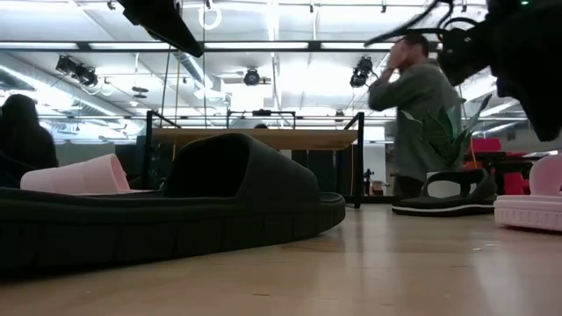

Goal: Pick and place slides into the shelf
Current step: Put the right pink slide on the shelf, then align the pink slide on the shelf with the other pink slide

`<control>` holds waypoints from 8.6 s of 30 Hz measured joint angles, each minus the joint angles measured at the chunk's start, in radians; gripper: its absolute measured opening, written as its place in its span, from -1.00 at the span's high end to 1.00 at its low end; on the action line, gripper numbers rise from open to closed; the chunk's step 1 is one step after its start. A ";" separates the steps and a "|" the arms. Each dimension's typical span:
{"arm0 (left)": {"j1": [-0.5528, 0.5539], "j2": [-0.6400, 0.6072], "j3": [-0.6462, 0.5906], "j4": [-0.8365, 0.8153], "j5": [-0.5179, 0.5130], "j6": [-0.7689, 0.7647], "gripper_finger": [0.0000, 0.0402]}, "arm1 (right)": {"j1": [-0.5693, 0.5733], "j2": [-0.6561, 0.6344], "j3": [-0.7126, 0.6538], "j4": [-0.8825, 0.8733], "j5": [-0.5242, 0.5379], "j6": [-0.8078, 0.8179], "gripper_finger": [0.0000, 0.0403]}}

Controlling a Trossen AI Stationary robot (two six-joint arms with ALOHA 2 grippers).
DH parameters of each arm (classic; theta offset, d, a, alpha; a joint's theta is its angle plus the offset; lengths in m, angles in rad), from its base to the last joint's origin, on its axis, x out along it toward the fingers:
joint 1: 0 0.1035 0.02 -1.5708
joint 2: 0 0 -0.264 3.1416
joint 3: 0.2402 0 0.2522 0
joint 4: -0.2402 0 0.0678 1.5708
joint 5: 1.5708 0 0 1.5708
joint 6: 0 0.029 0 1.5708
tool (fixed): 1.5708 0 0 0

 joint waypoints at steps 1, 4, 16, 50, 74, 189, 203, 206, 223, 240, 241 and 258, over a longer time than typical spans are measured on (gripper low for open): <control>0.000 0.000 0.000 0.000 0.000 0.009 0.58 | 0.018 0.013 0.000 0.000 0.009 0.026 0.49; 0.000 0.000 0.000 0.000 0.000 0.015 0.57 | 0.068 0.051 0.000 0.000 0.007 0.093 0.49; 0.000 0.000 0.000 0.000 0.000 0.016 0.62 | 0.160 0.105 -0.001 -0.091 0.009 0.198 0.49; 0.000 0.001 0.000 0.001 0.000 0.016 0.65 | 0.263 0.144 -0.029 -0.198 0.263 0.436 0.49; 0.000 0.001 0.000 0.002 0.000 0.014 0.63 | 0.276 0.140 -0.078 -0.256 0.226 0.544 0.91; -0.078 0.048 0.000 0.053 0.048 -0.148 0.71 | -0.190 0.126 0.263 0.836 0.021 -0.984 0.59; -0.289 0.190 0.000 -0.012 0.132 -0.292 0.57 | -0.048 0.127 0.149 1.040 0.252 -1.046 0.60; -0.317 0.240 0.000 -0.061 0.134 -0.292 0.45 | -0.076 0.127 0.149 1.033 0.252 -1.060 0.60; -0.491 0.336 0.000 -0.413 0.151 -0.848 0.24 | -0.133 0.127 0.149 0.982 0.246 -1.054 0.60; -0.517 0.329 0.000 -0.479 0.174 -1.100 0.47 | -0.229 0.467 0.211 1.469 -0.043 -0.711 0.60; -0.517 0.329 0.000 -0.478 0.174 -1.119 0.48 | -0.232 0.497 0.230 1.471 -0.057 -0.698 0.60; -0.528 0.338 0.000 -0.394 0.214 -1.330 0.50 | -0.245 0.645 0.434 1.318 -0.133 -0.728 0.60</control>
